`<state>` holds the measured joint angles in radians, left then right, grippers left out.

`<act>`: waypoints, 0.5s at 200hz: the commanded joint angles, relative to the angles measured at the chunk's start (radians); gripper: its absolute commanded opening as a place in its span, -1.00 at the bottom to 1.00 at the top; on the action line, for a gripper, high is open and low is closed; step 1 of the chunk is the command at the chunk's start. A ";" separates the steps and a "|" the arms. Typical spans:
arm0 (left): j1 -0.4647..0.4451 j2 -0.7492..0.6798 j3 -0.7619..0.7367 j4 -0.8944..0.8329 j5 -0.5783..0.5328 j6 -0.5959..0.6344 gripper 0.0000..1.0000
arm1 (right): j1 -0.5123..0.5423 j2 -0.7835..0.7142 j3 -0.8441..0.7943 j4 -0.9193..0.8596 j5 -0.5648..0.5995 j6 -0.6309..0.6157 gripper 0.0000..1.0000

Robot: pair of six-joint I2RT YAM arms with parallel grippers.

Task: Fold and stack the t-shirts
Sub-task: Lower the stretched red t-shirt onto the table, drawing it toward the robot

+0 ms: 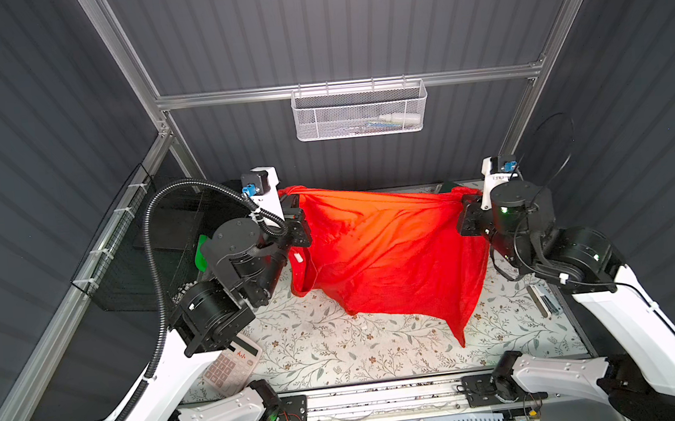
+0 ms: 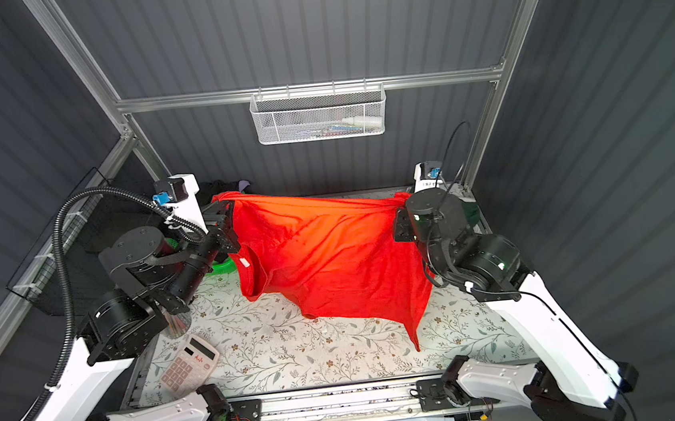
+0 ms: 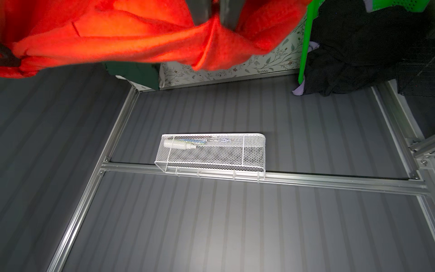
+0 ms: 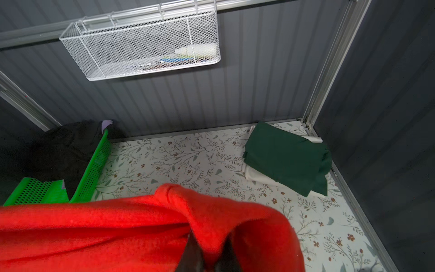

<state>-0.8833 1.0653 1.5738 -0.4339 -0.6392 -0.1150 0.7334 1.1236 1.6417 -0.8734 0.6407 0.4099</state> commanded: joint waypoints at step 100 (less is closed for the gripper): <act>0.035 0.110 -0.102 0.231 -0.283 0.183 -1.00 | -0.119 0.143 -0.124 0.211 -0.130 -0.047 -1.00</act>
<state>-0.8810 1.1336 1.4929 -0.3061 -0.8474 0.0132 0.6632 1.2243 1.5444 -0.7319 0.5510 0.3824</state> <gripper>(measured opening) 0.062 0.063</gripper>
